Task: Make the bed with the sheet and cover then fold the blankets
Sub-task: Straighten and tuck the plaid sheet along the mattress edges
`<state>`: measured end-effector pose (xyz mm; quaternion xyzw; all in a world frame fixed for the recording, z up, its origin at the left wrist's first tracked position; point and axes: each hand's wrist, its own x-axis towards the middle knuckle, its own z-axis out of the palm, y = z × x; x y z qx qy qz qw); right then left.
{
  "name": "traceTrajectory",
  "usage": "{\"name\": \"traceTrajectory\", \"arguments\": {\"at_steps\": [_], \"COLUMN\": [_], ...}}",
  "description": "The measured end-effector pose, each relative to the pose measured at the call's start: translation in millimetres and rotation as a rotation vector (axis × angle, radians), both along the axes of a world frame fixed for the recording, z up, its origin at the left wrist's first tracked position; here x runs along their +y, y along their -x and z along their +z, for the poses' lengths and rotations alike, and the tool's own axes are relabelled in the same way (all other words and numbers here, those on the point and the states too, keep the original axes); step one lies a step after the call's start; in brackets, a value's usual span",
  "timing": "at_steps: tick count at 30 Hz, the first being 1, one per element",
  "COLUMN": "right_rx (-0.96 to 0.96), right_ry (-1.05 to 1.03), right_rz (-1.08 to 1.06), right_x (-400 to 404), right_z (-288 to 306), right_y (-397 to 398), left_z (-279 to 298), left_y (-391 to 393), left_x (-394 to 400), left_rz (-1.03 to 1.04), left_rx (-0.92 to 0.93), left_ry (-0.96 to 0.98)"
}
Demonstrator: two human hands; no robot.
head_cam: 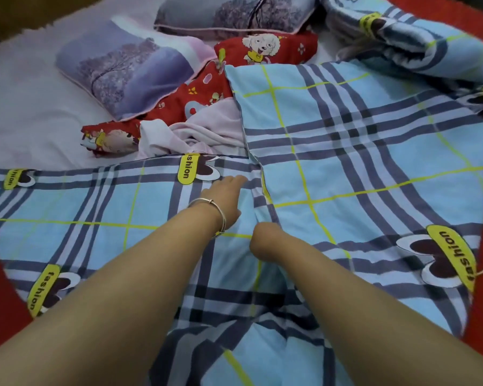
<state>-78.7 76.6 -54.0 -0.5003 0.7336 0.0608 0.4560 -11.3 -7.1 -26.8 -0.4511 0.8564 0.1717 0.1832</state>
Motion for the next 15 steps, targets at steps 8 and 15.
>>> {"name": "traceTrajectory", "arguments": {"at_steps": [8,15], "right_rx": [0.287,0.228], "right_ry": [0.042,-0.127], "right_rz": [-0.164,0.018], "right_x": [-3.6,-12.7], "right_z": [-35.3,-37.2], "right_y": [42.0,82.3], "left_z": [-31.7,-50.0], "left_y": [8.7,32.5], "left_x": [0.7,4.5], "left_rz": [-0.018,-0.087], "left_rx": [-0.013,-0.058], "left_ry": [-0.016,-0.011]}}
